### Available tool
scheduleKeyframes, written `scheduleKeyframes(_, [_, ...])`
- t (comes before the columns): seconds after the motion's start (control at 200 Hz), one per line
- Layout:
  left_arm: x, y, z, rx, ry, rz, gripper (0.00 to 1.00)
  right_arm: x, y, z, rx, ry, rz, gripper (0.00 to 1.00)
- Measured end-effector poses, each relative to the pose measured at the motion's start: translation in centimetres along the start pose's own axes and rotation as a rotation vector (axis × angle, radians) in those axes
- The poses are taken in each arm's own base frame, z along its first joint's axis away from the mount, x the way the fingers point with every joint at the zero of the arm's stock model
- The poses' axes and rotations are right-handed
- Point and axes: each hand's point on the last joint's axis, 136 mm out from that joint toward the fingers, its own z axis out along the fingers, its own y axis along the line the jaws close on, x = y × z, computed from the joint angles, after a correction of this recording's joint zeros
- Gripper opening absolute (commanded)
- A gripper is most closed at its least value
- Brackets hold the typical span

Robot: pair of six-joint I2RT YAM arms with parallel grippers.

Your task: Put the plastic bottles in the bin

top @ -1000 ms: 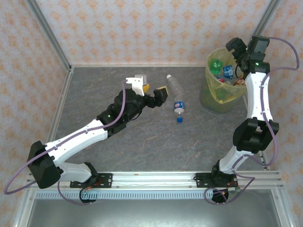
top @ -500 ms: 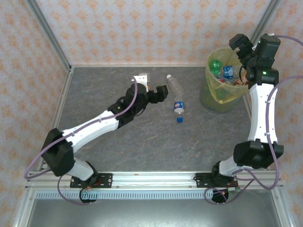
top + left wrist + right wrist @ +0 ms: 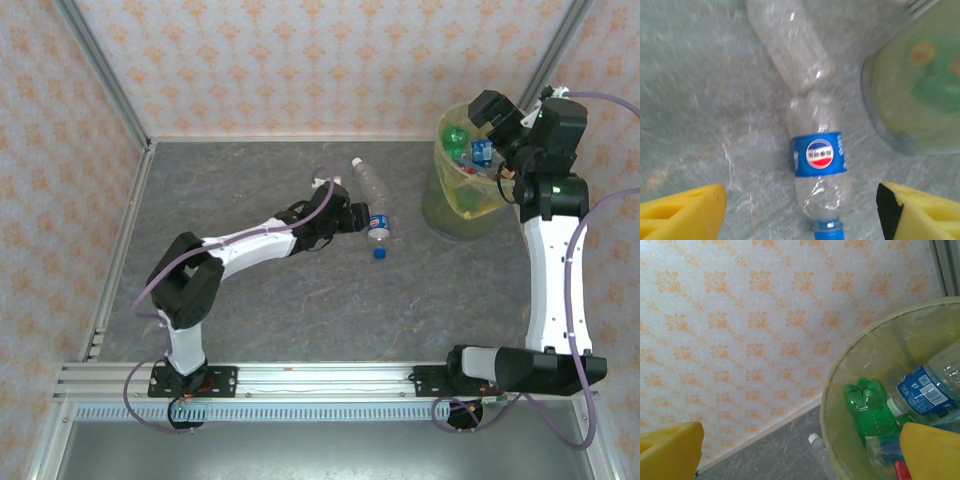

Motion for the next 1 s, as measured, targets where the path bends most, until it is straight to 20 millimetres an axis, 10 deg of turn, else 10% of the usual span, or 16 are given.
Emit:
scheduleKeyframes(0.325, [7.7,-2.2,3.9,0.017,0.198,0.017,0.64,1.3,-0.7,-1.0,0.007,0.014,0.003,1.00])
scheduleKeyframes(0.996, [9.5,-2.6,7.2,0.029,0.259,-0.011,0.54,2.6,-0.8,-2.1,-0.012,0.034,0.022,1.00])
